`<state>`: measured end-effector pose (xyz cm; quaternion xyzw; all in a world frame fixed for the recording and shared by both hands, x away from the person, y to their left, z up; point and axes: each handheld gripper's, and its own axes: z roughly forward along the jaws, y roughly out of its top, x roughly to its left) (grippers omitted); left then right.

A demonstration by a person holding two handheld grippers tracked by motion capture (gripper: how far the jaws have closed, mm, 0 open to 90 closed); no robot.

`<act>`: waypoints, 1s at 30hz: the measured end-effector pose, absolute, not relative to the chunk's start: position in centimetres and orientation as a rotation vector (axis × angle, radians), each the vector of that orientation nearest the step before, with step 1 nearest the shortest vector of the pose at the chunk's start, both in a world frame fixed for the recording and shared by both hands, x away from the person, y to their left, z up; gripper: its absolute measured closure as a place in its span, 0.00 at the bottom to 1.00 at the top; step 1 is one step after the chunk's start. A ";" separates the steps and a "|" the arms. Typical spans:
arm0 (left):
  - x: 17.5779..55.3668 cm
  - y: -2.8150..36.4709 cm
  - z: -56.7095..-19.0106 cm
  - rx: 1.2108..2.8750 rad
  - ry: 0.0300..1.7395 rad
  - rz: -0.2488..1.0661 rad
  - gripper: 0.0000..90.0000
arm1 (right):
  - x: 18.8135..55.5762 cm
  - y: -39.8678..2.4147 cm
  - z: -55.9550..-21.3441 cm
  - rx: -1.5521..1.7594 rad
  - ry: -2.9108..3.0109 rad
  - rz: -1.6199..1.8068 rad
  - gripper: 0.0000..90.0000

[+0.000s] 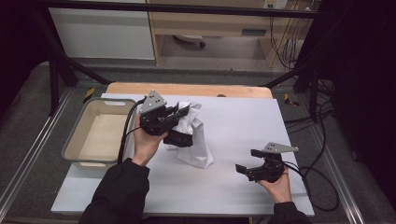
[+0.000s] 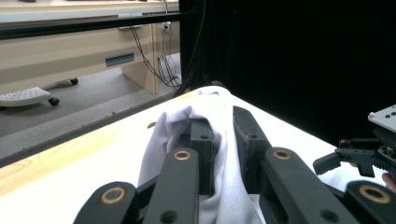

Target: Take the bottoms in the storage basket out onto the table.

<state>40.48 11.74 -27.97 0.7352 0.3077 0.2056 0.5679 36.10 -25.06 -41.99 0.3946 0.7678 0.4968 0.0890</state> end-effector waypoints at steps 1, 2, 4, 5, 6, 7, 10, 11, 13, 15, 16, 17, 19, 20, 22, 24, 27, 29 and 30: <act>40.5 11.7 -28.1 1.730 0.724 0.480 0.89 | 36.1 -25.0 -42.0 1.178 2.284 1.478 0.01; 40.5 11.7 -28.2 1.733 0.723 0.479 0.89 | 36.1 -25.0 -42.0 1.173 2.287 1.476 0.01; 40.6 11.6 -28.5 1.736 0.727 0.476 0.89 | 36.1 -25.0 -42.0 1.171 2.286 1.476 0.01; 40.6 11.6 -28.7 1.740 0.728 0.475 0.89 | 36.1 -25.0 -42.0 1.169 2.287 1.476 0.01; 40.6 11.6 -28.8 1.741 0.728 0.473 0.89 | 36.1 -25.0 -42.0 1.172 2.286 1.477 0.01; 40.7 11.5 -29.0 1.743 0.729 0.470 0.89 | 36.1 -25.1 -42.0 1.172 2.286 1.476 0.01; 40.7 11.4 -29.4 1.750 0.731 0.461 0.89 | 36.1 -25.0 -42.0 1.173 2.285 1.477 0.01; 40.7 11.4 -29.5 1.751 0.731 0.458 0.88 | 36.1 -25.0 -42.0 1.172 2.286 1.476 0.01; 40.8 11.3 -29.7 1.758 0.730 0.457 0.88 | 36.1 -25.0 -42.0 1.170 2.286 1.474 0.01; 40.7 11.1 -30.0 1.763 0.731 0.457 0.88 | 36.1 -25.0 -42.0 1.174 2.286 1.476 0.01; 40.7 11.1 -30.2 1.766 0.732 0.453 0.88 | 36.1 -25.0 -42.0 1.174 2.285 1.476 0.01; 40.7 11.0 -30.3 1.768 0.732 0.450 0.88 | 36.1 -25.0 -42.0 1.172 2.286 1.475 0.01; 40.7 10.9 -30.7 1.773 0.732 0.449 0.88 | 36.1 -25.0 -42.0 1.174 2.286 1.475 0.01; 40.7 10.9 -30.9 1.776 0.733 0.444 0.88 | 36.1 -25.0 -42.0 1.168 2.285 1.476 0.01; 40.8 10.8 -31.2 1.778 0.735 0.429 0.88 | 36.2 -25.0 -42.1 1.167 2.287 1.473 0.01; 40.8 10.7 -31.6 1.784 0.738 0.423 0.88 | 36.1 -25.0 -42.0 1.170 2.286 1.474 0.01; 40.9 10.6 -32.2 1.793 0.740 0.419 0.88 | 36.1 -25.0 -42.0 1.171 2.287 1.474 0.01; 40.9 10.5 -32.6 1.801 0.740 0.416 0.88 | 36.1 -25.0 -42.0 1.170 2.287 1.474 0.01; 41.0 10.5 -32.8 1.803 0.742 0.411 0.88 | 36.1 -25.0 -42.1 1.166 2.286 1.475 0.01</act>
